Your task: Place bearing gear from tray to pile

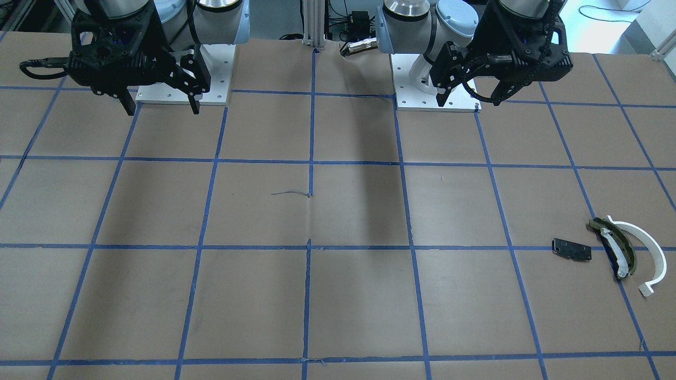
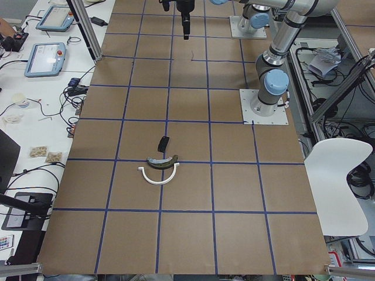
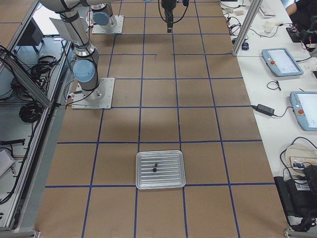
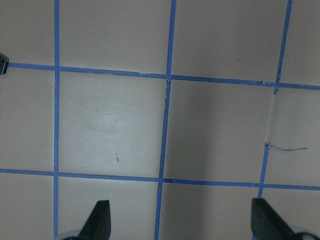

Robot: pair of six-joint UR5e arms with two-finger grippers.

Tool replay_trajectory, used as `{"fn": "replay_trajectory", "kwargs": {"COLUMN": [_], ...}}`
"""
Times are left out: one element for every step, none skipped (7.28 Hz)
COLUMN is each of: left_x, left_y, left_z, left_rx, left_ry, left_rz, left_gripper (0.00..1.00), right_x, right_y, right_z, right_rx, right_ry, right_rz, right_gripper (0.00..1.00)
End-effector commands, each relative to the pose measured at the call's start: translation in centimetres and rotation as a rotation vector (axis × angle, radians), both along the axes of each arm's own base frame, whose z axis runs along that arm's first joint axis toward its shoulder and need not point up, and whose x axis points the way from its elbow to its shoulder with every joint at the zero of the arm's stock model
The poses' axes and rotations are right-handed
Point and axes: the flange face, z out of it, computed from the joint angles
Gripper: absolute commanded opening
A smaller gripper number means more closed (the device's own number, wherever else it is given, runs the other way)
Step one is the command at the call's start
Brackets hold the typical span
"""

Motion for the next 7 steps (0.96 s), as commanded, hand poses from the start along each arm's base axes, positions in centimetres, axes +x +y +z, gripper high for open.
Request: {"fn": "replay_trajectory", "kwargs": {"left_x": [0.0, 0.0, 0.0, 0.0, -0.1, 0.0, 0.0], "left_y": [0.0, -0.3, -0.2, 0.0, 0.0, -0.1, 0.0], "left_z": [0.0, 0.0, 0.0, 0.0, -0.2, 0.0, 0.1], "left_rx": [0.000, -0.014, -0.017, -0.018, -0.014, -0.017, -0.020], "left_ry": [0.002, 0.003, 0.001, 0.001, 0.003, 0.001, 0.000], "left_rz": [0.000, 0.002, 0.000, 0.000, -0.001, 0.000, 0.000], "left_gripper": [1.00, 1.00, 1.00, 1.00, 1.00, 1.00, 1.00], "right_x": [-6.3, -11.2, -16.6, -21.3, -23.4, -24.8, -26.6], "right_y": [-1.5, -1.5, -1.5, -0.7, 0.8, 1.3, 1.6], "right_z": [2.5, 2.7, 2.6, 2.2, 2.3, 2.4, 2.3], "right_rx": [0.000, 0.036, 0.064, 0.099, 0.145, 0.147, 0.151], "right_ry": [0.048, 0.055, 0.050, 0.020, -0.012, -0.017, -0.019], "right_rz": [0.088, 0.221, 0.294, 0.304, 0.284, 0.298, 0.286], "right_gripper": [1.00, 1.00, 1.00, 1.00, 1.00, 1.00, 1.00]}}
